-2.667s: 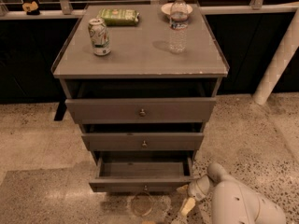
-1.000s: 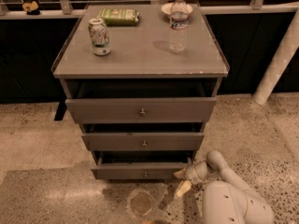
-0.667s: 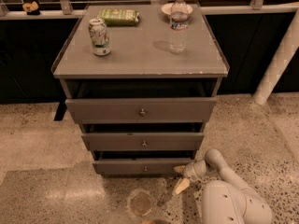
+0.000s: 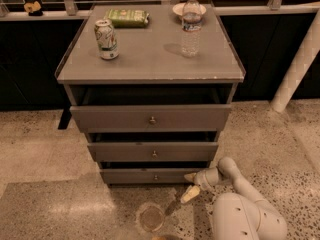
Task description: Close bottom drawer
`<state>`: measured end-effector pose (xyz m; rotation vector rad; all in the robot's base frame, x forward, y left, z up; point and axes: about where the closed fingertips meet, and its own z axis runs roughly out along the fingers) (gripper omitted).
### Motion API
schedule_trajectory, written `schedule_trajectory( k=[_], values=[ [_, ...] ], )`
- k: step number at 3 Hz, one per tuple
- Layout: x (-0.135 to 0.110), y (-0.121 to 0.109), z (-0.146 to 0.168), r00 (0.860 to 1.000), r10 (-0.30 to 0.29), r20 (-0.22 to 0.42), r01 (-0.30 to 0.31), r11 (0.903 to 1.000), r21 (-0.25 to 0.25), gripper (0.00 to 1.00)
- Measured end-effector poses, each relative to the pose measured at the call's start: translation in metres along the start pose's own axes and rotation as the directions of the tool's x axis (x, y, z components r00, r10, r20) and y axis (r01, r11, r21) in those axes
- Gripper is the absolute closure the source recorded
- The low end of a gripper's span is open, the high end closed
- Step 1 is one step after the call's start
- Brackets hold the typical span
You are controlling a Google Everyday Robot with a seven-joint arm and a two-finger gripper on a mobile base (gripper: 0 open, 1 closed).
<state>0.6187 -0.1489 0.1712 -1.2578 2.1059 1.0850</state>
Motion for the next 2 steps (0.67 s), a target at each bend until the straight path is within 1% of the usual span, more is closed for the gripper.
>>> schedule_trajectory(
  k=[1,2],
  values=[
    [-0.0108,-0.0092,0.0057,1.000,-0.007,-0.006,0.007,0.9997,0.024,0.00],
    [-0.0108,-0.0092,0.0057,1.000,-0.007,-0.006,0.007,0.9997,0.024,0.00]
  ],
)
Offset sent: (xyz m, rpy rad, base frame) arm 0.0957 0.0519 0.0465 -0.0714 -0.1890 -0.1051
